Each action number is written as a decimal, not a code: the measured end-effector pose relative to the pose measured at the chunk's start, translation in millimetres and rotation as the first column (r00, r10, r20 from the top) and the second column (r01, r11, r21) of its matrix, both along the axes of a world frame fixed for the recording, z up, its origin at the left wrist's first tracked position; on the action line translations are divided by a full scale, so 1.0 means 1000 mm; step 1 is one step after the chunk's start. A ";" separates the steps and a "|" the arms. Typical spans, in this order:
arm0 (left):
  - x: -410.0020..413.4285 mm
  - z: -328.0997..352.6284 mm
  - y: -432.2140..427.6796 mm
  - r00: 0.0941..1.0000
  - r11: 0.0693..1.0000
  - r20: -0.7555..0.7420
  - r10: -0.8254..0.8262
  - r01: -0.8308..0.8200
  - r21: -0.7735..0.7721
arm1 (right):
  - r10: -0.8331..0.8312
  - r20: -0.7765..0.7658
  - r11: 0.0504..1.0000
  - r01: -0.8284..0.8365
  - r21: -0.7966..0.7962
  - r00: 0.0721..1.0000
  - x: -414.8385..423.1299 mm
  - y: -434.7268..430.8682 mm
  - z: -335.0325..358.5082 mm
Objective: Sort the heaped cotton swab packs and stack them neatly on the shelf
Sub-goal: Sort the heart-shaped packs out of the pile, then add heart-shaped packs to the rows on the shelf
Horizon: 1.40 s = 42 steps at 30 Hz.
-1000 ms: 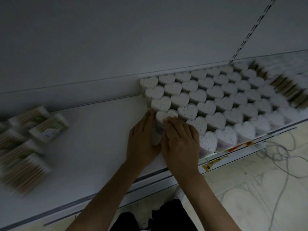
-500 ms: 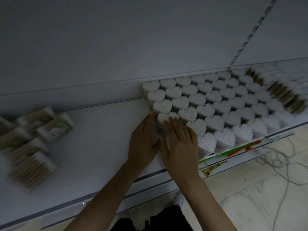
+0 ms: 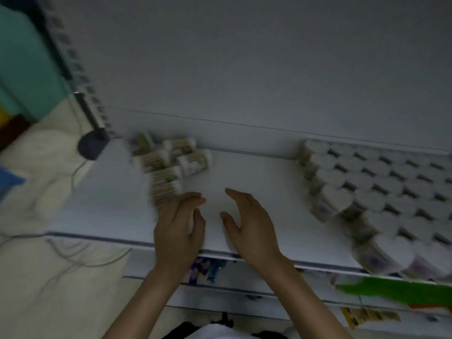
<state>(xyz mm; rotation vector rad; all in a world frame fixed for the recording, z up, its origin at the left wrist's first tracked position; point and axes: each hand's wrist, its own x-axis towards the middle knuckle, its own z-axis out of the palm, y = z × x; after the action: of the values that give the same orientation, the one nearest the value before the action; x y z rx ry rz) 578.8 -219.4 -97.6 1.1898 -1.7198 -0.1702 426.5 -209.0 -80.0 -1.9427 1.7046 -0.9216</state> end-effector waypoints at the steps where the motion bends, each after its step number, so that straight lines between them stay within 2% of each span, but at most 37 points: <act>1: 0.015 0.000 0.002 0.998 0.998 -0.005 0.060 -0.060 0.002 | 0.058 -0.031 0.998 -0.058 -0.011 0.998 0.012 -0.008 0.002; 5: 0.054 -0.006 0.015 0.977 0.981 -0.083 0.195 -0.194 0.015 | 0.224 -0.172 0.962 -0.246 -0.117 0.959 0.063 -0.043 0.006; 8: 0.065 -0.010 0.021 0.948 0.966 -0.183 0.259 -0.255 0.043 | 0.280 -0.257 0.921 -0.334 -0.201 0.925 0.087 -0.051 -0.004; 11: 0.065 -0.011 0.023 0.935 0.965 -0.244 0.259 -0.240 0.104 | 0.196 -0.344 0.920 -0.294 -0.261 0.918 0.091 -0.043 -0.015; 13: 0.062 -0.011 0.023 0.936 0.962 -0.241 0.257 -0.224 0.154 | 0.138 -0.319 0.942 -0.223 -0.249 0.938 0.084 -0.037 -0.015; 15: 0.054 -0.011 0.022 0.937 0.958 -0.248 0.244 -0.194 0.210 | 0.107 -0.223 0.961 -0.159 -0.228 0.969 0.073 -0.031 -0.014; 16: 0.049 -0.010 0.021 0.940 0.959 -0.254 0.229 -0.172 0.227 | 0.092 -0.123 0.973 -0.115 -0.200 0.988 0.066 -0.026 -0.014; 18: 0.036 -0.007 0.018 0.945 0.962 -0.272 0.179 -0.110 0.249 | 0.010 0.191 0.998 0.002 -0.062 0.981 0.049 -0.017 -0.008; 20: 0.021 -0.003 0.016 0.941 0.953 -0.317 0.123 -0.022 0.304 | -0.140 0.505 0.990 0.106 0.096 0.852 0.033 -0.007 0.002; 22: 0.003 0.005 0.015 0.905 0.880 -0.426 0.016 0.189 0.435 | -0.237 0.670 0.971 0.184 0.151 0.703 0.014 0.001 0.008; 23: -0.007 0.010 0.015 0.864 0.809 -0.501 -0.050 0.330 0.487 | -0.262 0.728 0.965 0.168 0.201 0.634 0.006 0.005 0.010; 25: -0.027 0.017 0.013 0.736 0.643 -0.660 -0.151 0.580 0.500 | -0.294 0.832 0.946 0.020 0.323 0.470 -0.007 0.014 0.015; 26: -0.035 0.021 0.012 0.682 0.572 -0.708 -0.182 0.659 0.489 | -0.305 0.860 0.933 -0.053 0.357 0.410 -0.011 0.018 0.018; 27: -0.042 0.024 0.011 0.649 0.525 -0.733 -0.206 0.705 0.476 | -0.313 0.863 0.925 -0.081 0.372 0.396 -0.016 0.021 0.021; 29: -0.054 0.026 0.006 0.637 0.504 -0.734 -0.234 0.725 0.469 | -0.350 0.817 0.922 0.016 0.386 0.457 -0.025 0.026 0.024; 31: -0.061 0.024 0.001 0.628 0.519 -0.740 -0.241 0.728 0.448 | -0.416 0.703 0.909 0.236 0.344 0.577 -0.036 0.029 0.025; 33: -0.068 0.019 -0.003 0.630 0.507 -0.733 -0.257 0.734 0.453 | -0.443 0.647 0.894 0.359 0.269 0.620 -0.044 0.032 0.025; 35: -0.078 0.013 -0.005 0.654 0.522 -0.699 -0.290 0.720 0.457 | -0.462 0.555 0.870 0.474 0.135 0.691 -0.047 0.037 0.024; 36: -0.083 0.009 -0.005 0.694 0.567 -0.650 -0.310 0.684 0.459 | -0.473 0.444 0.848 0.530 -0.006 0.761 -0.049 0.039 0.023; 37: -0.088 0.005 -0.005 0.746 0.629 -0.582 -0.324 0.629 0.456 | -0.481 0.293 0.825 0.540 -0.167 0.826 -0.051 0.043 0.022; 39: -0.098 -0.007 -0.006 0.850 0.748 -0.399 -0.344 0.505 0.431 | -0.431 -0.041 0.843 0.386 -0.376 0.902 -0.051 0.047 0.017; 40: -0.100 -0.012 -0.005 0.879 0.787 -0.320 -0.352 0.463 0.408 | -0.389 -0.171 0.866 0.297 -0.401 0.905 -0.050 0.050 0.012; 42: -0.104 -0.018 -0.003 0.896 0.816 -0.238 -0.375 0.441 0.374 | -0.377 -0.294 0.883 0.245 -0.401 0.878 -0.048 0.055 0.006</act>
<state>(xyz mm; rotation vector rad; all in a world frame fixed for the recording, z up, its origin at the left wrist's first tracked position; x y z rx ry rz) 475.3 -222.1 -116.0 1.0478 -1.8336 -0.9170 378.8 -154.1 -74.5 -2.2132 2.2574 -1.0976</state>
